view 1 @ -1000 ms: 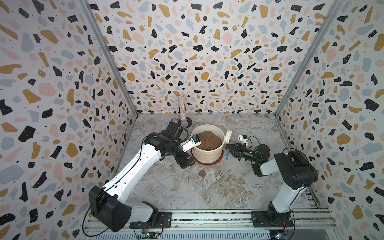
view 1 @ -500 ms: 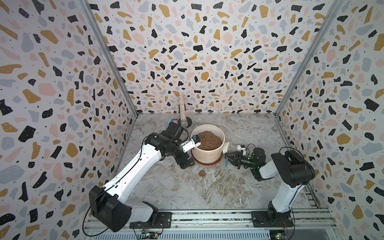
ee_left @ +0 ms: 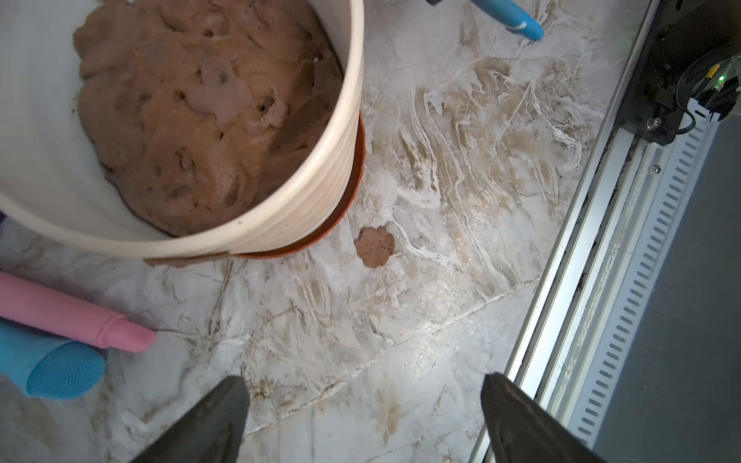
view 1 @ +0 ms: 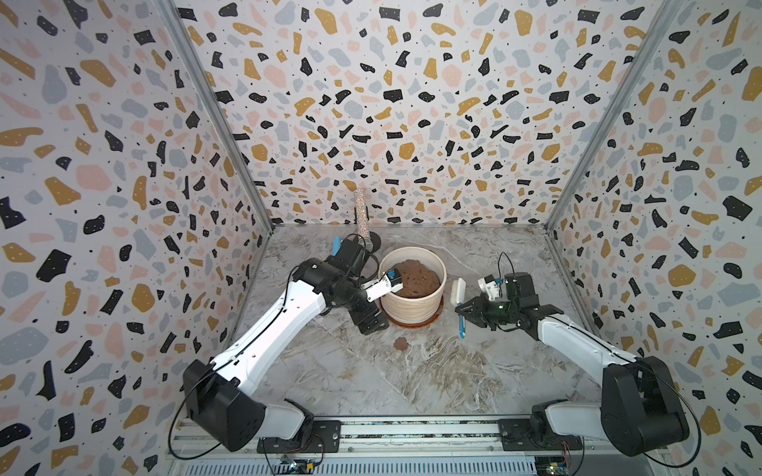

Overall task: Scrub the dried mud off the ceramic pot
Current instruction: Brush off the soil from the pot, then rotate the pot on the tray.

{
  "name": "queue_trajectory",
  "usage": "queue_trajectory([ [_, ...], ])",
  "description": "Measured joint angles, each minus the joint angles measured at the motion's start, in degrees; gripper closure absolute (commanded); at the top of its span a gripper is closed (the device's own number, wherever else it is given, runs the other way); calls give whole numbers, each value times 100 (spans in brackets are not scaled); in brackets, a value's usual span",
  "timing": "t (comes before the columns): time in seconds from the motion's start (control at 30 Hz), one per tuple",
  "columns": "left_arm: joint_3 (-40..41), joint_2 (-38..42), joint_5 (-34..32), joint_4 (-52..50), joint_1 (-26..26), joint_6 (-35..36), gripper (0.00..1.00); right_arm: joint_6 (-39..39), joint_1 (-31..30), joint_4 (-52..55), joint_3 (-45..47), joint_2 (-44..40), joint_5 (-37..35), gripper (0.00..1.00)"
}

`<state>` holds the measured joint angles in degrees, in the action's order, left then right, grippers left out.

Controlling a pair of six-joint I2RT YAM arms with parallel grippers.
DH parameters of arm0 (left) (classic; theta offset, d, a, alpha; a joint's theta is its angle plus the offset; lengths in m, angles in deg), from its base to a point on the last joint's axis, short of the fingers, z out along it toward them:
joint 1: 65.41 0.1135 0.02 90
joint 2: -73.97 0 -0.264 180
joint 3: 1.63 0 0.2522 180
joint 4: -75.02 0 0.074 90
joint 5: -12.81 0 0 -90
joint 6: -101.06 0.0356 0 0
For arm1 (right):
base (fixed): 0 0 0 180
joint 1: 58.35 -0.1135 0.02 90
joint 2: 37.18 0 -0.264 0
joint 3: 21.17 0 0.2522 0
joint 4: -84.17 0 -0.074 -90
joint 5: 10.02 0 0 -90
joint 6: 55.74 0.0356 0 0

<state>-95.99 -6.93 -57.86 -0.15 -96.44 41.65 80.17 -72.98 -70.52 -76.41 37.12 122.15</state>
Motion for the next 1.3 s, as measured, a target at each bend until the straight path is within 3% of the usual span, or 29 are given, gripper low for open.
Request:
queue_trajectory([
  [0.27,-949,-785,-732,-127,-800,413,14,-855,-17,2396,-1156,-400,-1141,100],
  [0.43,-1355,-1436,-1327,-149,-1220,822,14,-1134,-17,3327,-1342,-417,-1598,100],
  [0.6,-1810,-1993,-1742,-160,-1287,1150,16,-1316,-17,3797,-1338,-813,-1864,100],
  [0.73,-2024,-2240,-1862,-179,-1274,1370,37,-1449,-17,3963,-1338,-1056,-1926,100],
  [0.97,-2732,-2885,-1655,-619,-1276,1464,61,-1582,-17,4107,-1340,-1069,-1921,100],
  [1.07,-2957,-3088,-1545,-776,-1276,1416,76,-1624,-17,4122,-1338,-1082,-1864,100],
  [1.17,-3167,-3230,-1460,-1029,-1276,1355,85,-1646,-17,4122,-1340,-1106,-1814,100],
  [1.3,-3460,-3399,-1493,-1292,-1357,1163,89,-1644,-17,4131,-1357,-1108,-1856,100],
])
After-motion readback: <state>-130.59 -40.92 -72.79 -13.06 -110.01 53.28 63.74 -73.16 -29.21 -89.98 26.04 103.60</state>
